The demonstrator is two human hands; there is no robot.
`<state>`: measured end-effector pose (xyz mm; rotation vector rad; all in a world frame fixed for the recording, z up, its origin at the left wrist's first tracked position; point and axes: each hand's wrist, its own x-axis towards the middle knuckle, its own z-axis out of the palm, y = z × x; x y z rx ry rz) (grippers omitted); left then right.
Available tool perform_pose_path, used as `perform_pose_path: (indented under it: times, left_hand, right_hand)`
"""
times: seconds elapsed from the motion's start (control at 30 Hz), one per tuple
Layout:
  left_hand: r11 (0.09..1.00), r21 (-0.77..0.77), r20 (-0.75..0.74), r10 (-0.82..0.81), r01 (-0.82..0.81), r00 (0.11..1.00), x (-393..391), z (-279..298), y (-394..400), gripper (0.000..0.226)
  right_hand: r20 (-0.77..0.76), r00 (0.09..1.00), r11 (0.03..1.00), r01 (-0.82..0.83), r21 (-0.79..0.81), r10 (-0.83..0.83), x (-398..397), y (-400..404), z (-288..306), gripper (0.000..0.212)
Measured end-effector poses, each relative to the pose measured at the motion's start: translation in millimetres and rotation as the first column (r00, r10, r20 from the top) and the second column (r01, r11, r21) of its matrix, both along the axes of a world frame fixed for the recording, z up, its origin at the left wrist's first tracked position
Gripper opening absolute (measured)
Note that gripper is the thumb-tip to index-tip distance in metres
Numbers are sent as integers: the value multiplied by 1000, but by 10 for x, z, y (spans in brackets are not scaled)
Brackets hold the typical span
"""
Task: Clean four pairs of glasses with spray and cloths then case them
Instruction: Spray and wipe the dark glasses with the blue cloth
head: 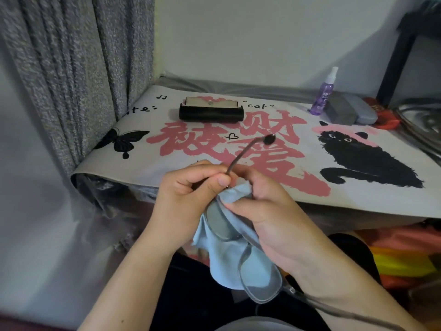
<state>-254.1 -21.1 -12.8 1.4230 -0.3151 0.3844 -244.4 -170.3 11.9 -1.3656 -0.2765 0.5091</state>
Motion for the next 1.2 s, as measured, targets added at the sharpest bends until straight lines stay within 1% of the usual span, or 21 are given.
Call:
perform_pose_path:
  times: [0.07,0.17,0.27,0.33,0.4,0.47,0.53,0.6,0.73,0.83,0.9,0.97,1.07,1.13,1.2]
  left_hand:
    - [995,-80,-69,-69,63,995,-4,32,-1,19]
    - [986,-114,-78,-131,122,988,7,44,9,16]
    - [983,-124,-34,-142,137,989,13,21,2,13]
    - [983,-124,13,-133,133,991,6,1,-10,13]
    - [989,-99,63,-101,106,993,3,-6,-11,15]
    - [995,-53,111,-74,80,991,-1,-2,-2,14]
    - [997,-11,141,-69,71,988,-9,2,6,13]
    - [998,26,152,-60,57,987,-16,-1,14,13]
    - [998,16,158,-68,66,985,-19,-1,3,10]
    - [998,8,136,-70,70,988,-10,-27,-24,11]
    - [997,-5,115,-77,78,990,-10,-33,-28,13]
    - [995,16,103,-96,95,990,-8,-27,-14,13]
    - [993,58,101,-104,98,990,-9,-7,17,9]
    - [997,9,88,-76,76,993,-15,10,36,8]
    - [997,-48,80,-61,65,995,-22,17,59,9]
  right_hand:
    - [57,998,998,-21,-62,25,20,-45,18,35]
    - [108,989,986,-89,-137,105,54,-127,55,36]
    - [121,966,963,-207,-171,229,72,-226,117,46]
    - [92,944,941,-303,-149,318,86,-292,168,58]
    - [81,907,905,-400,-145,414,86,-325,223,66]
    - [92,876,873,-452,-182,473,85,-321,252,71]
    - [84,866,854,-462,-239,492,84,-298,276,72]
    - [93,864,840,-448,-307,495,87,-261,293,69]
    - [67,868,836,-451,-313,493,79,-162,303,50]
    - [89,900,862,-376,-340,427,70,-117,240,47]
    - [112,917,884,-329,-333,384,56,-95,191,48]
    - [122,925,896,-308,-320,361,28,-72,160,50]
    - [123,927,913,-314,-260,354,6,-78,119,65]
    - [26,930,924,-360,-131,366,17,-137,87,68]
    - [-91,900,904,-427,8,426,16,-181,79,67]
